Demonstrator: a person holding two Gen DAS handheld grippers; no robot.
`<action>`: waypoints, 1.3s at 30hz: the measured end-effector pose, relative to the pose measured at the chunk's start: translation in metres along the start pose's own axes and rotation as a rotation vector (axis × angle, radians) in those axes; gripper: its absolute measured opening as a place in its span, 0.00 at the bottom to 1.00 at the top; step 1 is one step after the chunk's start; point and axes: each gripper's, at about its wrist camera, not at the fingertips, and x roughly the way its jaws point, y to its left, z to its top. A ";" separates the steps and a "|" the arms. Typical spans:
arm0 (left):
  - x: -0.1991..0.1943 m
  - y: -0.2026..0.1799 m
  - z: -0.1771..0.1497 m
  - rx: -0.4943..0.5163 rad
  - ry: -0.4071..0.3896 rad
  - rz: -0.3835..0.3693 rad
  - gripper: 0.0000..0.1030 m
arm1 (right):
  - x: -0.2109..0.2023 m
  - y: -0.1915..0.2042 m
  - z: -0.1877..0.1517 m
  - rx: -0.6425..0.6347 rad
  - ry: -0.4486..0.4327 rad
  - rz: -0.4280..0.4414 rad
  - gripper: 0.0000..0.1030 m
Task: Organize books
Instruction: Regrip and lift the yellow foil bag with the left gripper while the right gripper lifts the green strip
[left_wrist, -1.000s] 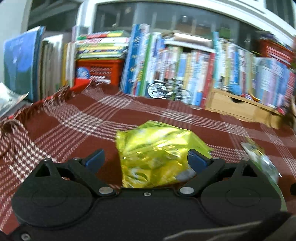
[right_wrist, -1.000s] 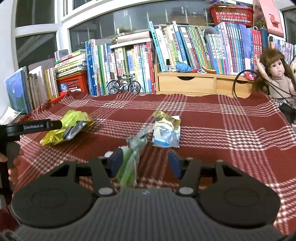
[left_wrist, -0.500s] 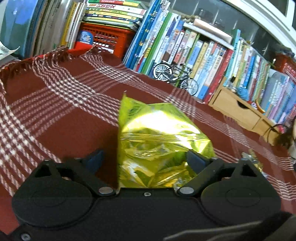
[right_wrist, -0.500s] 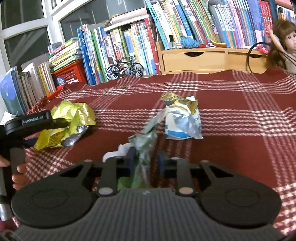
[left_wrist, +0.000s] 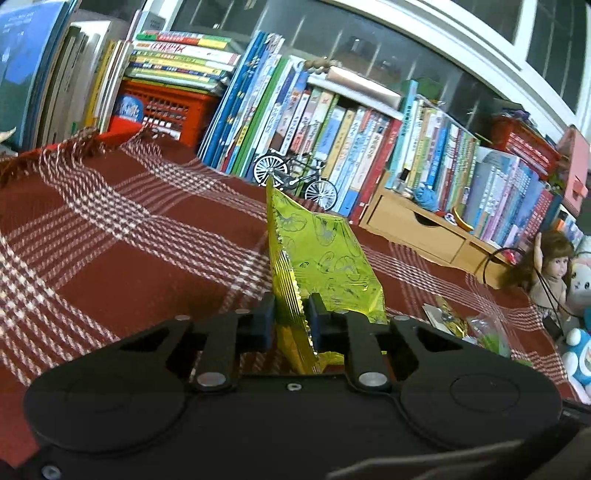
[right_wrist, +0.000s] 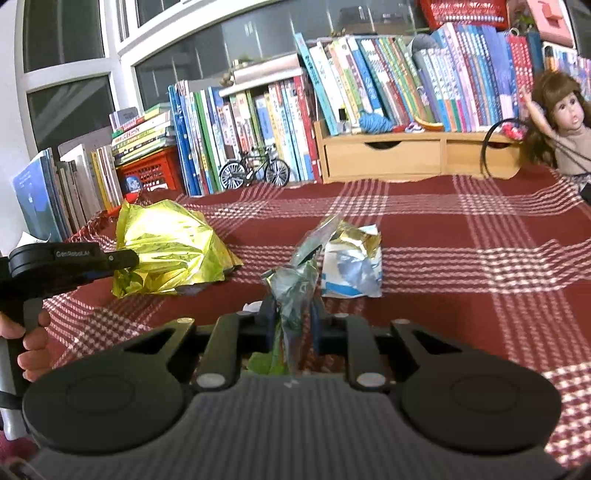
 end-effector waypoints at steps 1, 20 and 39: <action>-0.003 -0.002 -0.001 0.008 -0.003 0.000 0.17 | -0.004 -0.002 0.000 0.001 -0.005 -0.001 0.23; -0.038 -0.028 -0.022 0.057 0.003 -0.091 0.79 | -0.034 -0.020 -0.022 -0.025 0.030 -0.063 0.27; 0.000 -0.021 -0.041 -0.046 0.085 -0.039 0.39 | -0.006 -0.020 -0.034 -0.042 0.050 -0.092 0.46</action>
